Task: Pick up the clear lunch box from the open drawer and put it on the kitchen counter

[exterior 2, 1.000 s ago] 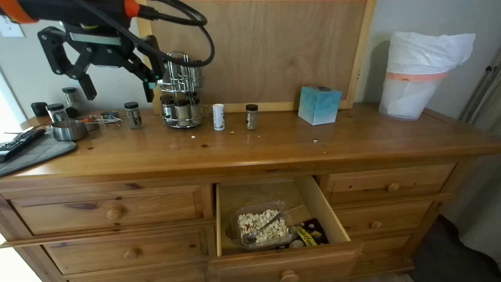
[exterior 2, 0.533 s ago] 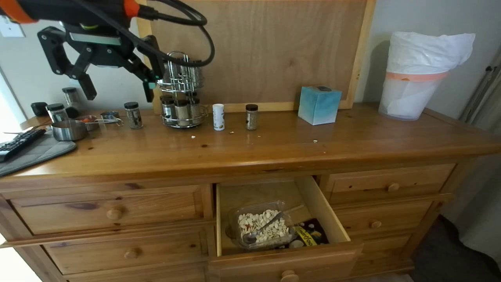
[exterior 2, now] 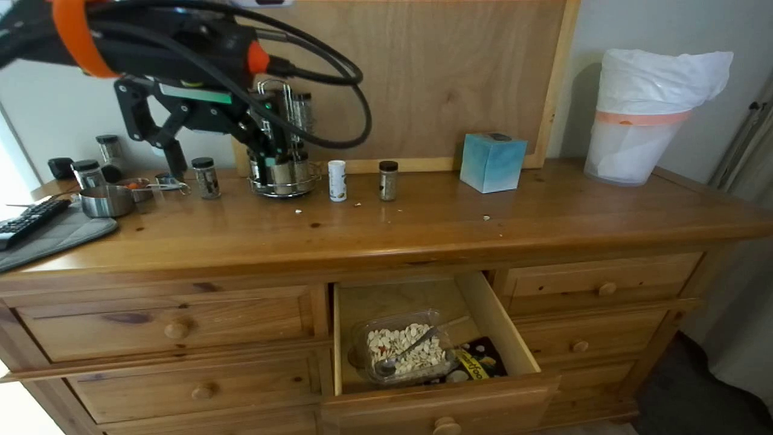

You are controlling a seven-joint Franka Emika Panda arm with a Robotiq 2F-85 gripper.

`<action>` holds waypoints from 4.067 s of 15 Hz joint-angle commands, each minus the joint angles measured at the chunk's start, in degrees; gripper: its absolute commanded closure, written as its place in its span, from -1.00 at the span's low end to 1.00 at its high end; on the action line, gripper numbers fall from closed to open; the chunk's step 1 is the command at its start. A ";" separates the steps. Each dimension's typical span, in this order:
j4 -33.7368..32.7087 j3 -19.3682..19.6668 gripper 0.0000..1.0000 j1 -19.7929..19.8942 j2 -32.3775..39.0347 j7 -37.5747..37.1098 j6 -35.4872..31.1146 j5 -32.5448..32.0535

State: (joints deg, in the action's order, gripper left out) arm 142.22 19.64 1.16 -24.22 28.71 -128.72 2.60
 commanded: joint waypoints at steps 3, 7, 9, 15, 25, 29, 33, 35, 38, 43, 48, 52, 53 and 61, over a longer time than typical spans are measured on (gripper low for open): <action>-3.45 1.98 -1.00 2.30 10.64 5.92 -7.17 0.47; -6.67 3.47 -1.00 4.26 17.73 14.72 -7.84 2.81; -8.73 3.65 -1.00 6.03 21.30 18.69 -7.48 4.69; -14.23 1.35 -1.00 12.67 32.31 24.29 -10.98 5.48; -27.02 -6.95 -1.00 23.97 48.63 30.89 -15.19 10.38; -25.11 -7.81 -1.00 24.72 47.31 28.65 -14.66 8.64; -25.11 -7.98 -1.00 24.63 46.99 28.62 -14.65 8.70; -25.11 -8.01 -1.00 24.62 46.98 28.62 -14.65 8.70; -25.11 -8.01 -1.00 24.63 46.97 28.62 -14.65 8.71; -28.54 -8.48 -1.00 26.13 52.86 28.87 -16.96 9.10; -32.34 -10.03 -1.00 29.47 58.94 30.03 -23.34 8.18; -36.60 -13.10 -1.00 33.40 63.70 31.74 -23.29 8.49; -37.78 -13.86 -1.00 34.28 64.94 32.23 -23.29 8.31; -48.06 -18.64 -1.00 39.34 74.49 36.53 -22.39 6.75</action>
State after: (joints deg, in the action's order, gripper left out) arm 99.89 3.08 38.39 45.75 63.77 -151.67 11.02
